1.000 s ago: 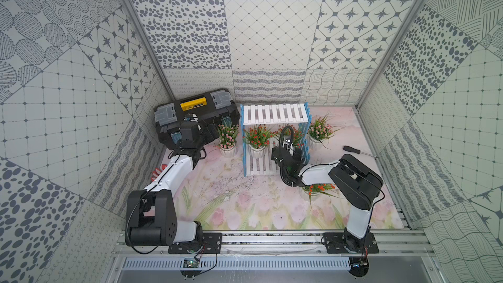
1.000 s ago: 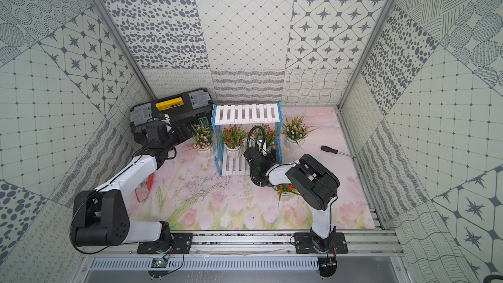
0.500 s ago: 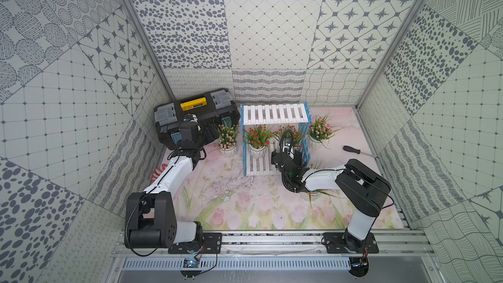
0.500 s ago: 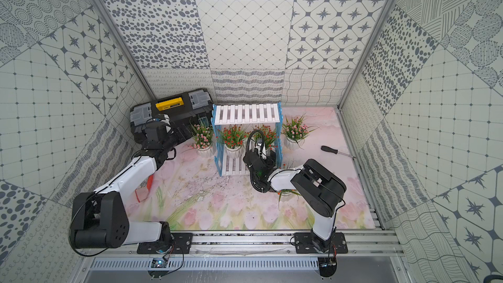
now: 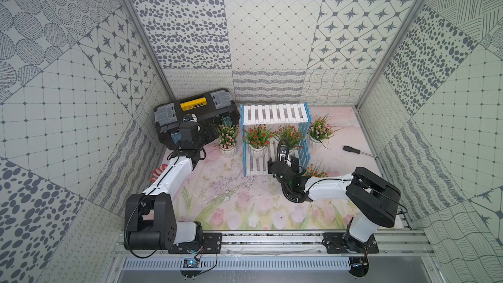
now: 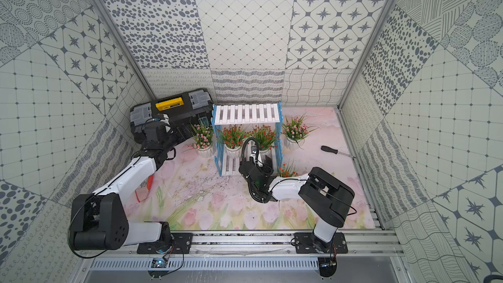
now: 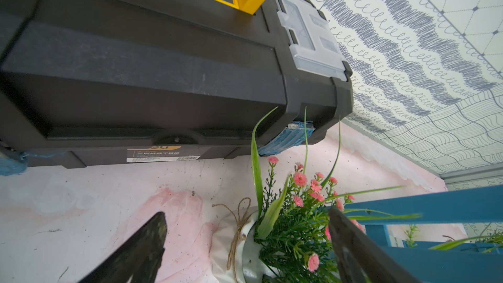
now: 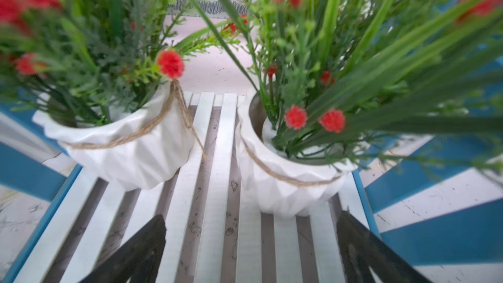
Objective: Place the baby's breath potted plants on the rack by color
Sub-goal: Place the baby's breath potted plant on the rack, then pick up the baby's breath potted plant from the center of the board.
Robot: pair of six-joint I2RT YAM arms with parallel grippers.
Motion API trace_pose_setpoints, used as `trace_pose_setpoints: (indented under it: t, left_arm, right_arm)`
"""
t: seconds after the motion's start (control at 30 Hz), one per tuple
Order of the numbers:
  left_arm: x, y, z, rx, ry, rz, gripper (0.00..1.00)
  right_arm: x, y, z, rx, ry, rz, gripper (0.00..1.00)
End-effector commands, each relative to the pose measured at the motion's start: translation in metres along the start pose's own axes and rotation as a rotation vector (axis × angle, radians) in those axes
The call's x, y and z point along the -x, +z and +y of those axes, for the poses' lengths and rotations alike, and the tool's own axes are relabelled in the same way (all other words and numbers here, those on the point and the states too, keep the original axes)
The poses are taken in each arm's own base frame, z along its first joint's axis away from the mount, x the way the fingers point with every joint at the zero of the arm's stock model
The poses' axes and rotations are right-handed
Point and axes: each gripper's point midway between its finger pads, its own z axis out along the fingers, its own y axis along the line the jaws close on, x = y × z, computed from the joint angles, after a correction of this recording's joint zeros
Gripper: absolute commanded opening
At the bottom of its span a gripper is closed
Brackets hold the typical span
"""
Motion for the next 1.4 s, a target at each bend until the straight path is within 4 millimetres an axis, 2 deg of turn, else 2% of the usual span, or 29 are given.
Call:
trace_pose_setpoints:
  t: [0.0,0.1,0.17,0.3,0.47,0.63,0.83,1.07,1.23,1.37]
  left_arm:
    - [0.004,-0.004,-0.001,0.003,0.006,-0.007,0.93]
    - [0.003,-0.005,0.0,0.013,0.013,0.001,0.93]
    - [0.004,-0.006,0.0,0.019,0.016,0.006,0.93]
    - [0.006,-0.013,-0.006,0.02,0.042,0.009,0.93]
    - [0.004,-0.022,-0.012,0.038,0.071,0.052,0.93]
    - [-0.001,-0.037,-0.023,0.031,0.098,0.088,0.92]
    - [-0.002,-0.073,-0.056,-0.05,0.204,0.121,0.92]
    - [-0.016,-0.121,-0.116,-0.314,0.38,0.175,0.92]
    - [-0.062,-0.146,-0.154,-0.47,0.575,0.301,0.92]
    - [-0.102,-0.161,-0.189,-0.616,0.69,0.36,0.92]
  right_arm:
    - [0.006,-0.015,0.006,0.033,0.019,-0.015,0.98]
    - [0.01,-0.032,0.018,0.1,0.007,-0.005,0.98]
    - [0.017,-0.049,0.031,0.178,-0.001,-0.001,0.98]
    - [0.045,-0.087,0.041,0.316,-0.001,0.025,0.98]
    - [0.106,-0.128,0.03,0.424,0.01,-0.004,0.98]
    - [0.165,-0.149,0.015,0.492,0.022,-0.049,0.98]
    - [0.219,-0.147,-0.02,0.482,0.059,-0.111,0.98]
    - [0.255,-0.127,-0.072,0.402,0.146,-0.149,0.98]
    - [0.272,-0.117,-0.107,0.362,0.221,-0.18,0.98]
    - [0.287,-0.12,-0.135,0.321,0.268,-0.224,0.98]
